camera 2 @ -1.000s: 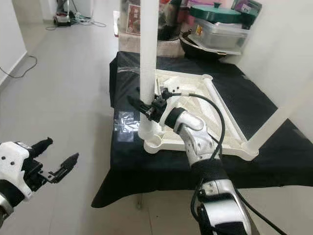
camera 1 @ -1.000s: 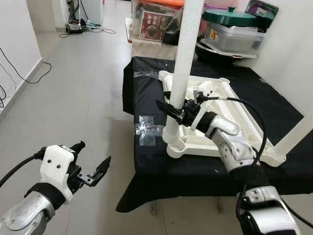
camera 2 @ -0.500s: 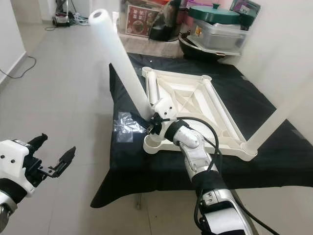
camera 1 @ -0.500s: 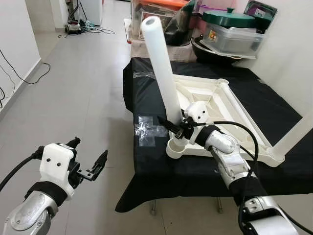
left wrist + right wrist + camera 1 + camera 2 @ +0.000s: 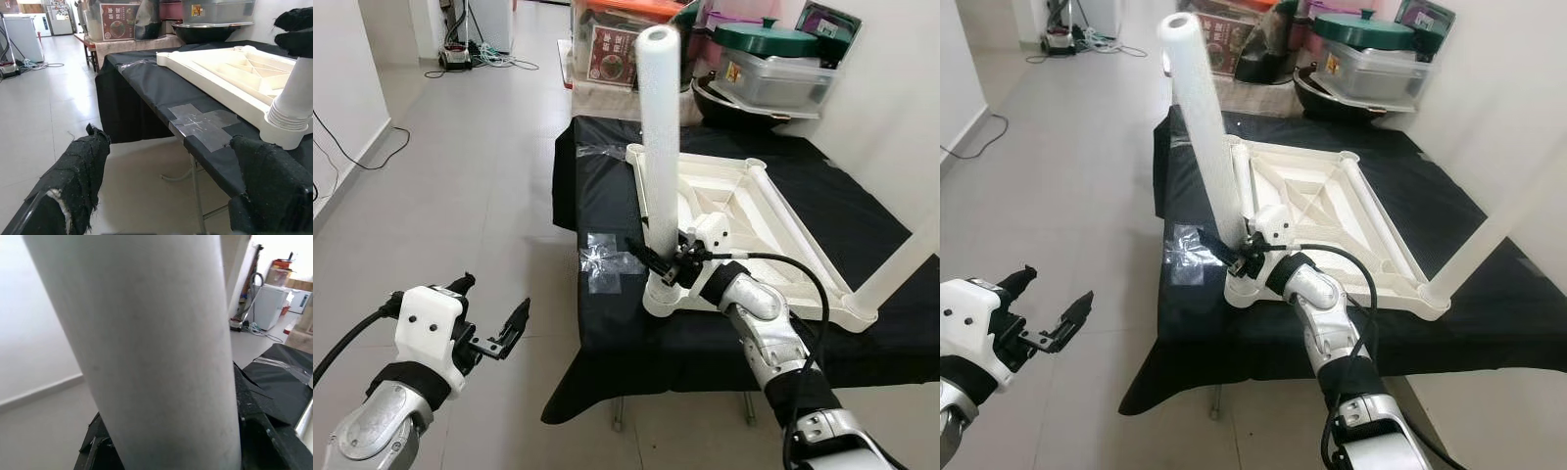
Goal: Building children table
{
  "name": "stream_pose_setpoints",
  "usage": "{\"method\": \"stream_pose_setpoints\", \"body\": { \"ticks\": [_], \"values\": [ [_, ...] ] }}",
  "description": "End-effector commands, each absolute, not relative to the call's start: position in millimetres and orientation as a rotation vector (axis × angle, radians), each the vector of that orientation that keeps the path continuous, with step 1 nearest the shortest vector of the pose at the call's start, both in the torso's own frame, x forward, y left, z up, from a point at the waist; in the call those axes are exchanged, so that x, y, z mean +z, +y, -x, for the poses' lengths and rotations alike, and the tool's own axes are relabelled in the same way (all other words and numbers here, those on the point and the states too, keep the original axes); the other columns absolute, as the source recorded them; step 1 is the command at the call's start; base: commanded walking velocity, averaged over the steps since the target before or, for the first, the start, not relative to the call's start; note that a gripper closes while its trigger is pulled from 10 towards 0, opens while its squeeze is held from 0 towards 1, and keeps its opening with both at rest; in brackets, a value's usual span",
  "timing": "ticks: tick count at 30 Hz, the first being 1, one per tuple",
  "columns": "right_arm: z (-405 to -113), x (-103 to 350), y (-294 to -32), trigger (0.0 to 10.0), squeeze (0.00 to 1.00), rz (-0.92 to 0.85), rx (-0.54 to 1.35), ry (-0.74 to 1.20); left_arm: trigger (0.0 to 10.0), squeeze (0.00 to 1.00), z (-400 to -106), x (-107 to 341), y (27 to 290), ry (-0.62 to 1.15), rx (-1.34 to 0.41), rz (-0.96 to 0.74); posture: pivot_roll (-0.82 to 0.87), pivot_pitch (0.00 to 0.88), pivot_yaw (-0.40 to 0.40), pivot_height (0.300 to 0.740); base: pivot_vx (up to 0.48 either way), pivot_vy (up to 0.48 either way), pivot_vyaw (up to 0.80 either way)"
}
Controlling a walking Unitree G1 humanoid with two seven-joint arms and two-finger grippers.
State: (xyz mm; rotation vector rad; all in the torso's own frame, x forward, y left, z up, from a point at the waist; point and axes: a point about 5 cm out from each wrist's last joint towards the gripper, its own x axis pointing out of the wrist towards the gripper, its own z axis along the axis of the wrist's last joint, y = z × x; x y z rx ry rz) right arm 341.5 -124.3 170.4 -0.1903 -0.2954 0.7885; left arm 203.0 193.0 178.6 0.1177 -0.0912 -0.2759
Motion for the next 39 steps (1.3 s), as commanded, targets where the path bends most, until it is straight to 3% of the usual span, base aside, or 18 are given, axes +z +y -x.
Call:
{"method": "stream_pose_setpoints", "body": {
  "ticks": [1, 6, 30, 39],
  "values": [
    [-342, 158, -125, 0.0, 0.0, 0.125, 0.782, -0.232, 10.0, 0.0, -203, 175, 193, -0.084, -0.268, -0.108, 0.17, 0.0, -0.168, 0.74, 0.0, 0.0, 0.0],
    [-344, 146, -126, 0.0, 0.0, 0.037, 0.744, -0.162, 10.0, 0.0, -203, 174, 193, -0.085, -0.256, -0.109, 0.18, 0.0, -0.169, 0.74, 0.0, 0.0, 0.0],
    [-339, 140, -110, 0.0, 0.0, -0.059, 0.912, -0.084, 10.0, 0.0, -201, 176, 198, -0.081, -0.231, -0.1, 0.19, 0.0, -0.162, 0.74, 0.0, 0.0, 0.0],
    [-338, 132, -104, 0.0, 0.0, -0.071, 0.882, -0.025, 10.0, 0.0, -202, 176, 198, -0.083, -0.233, -0.098, 0.19, 0.0, -0.161, 0.74, 0.0, 0.0, 0.0]
  ]
}}
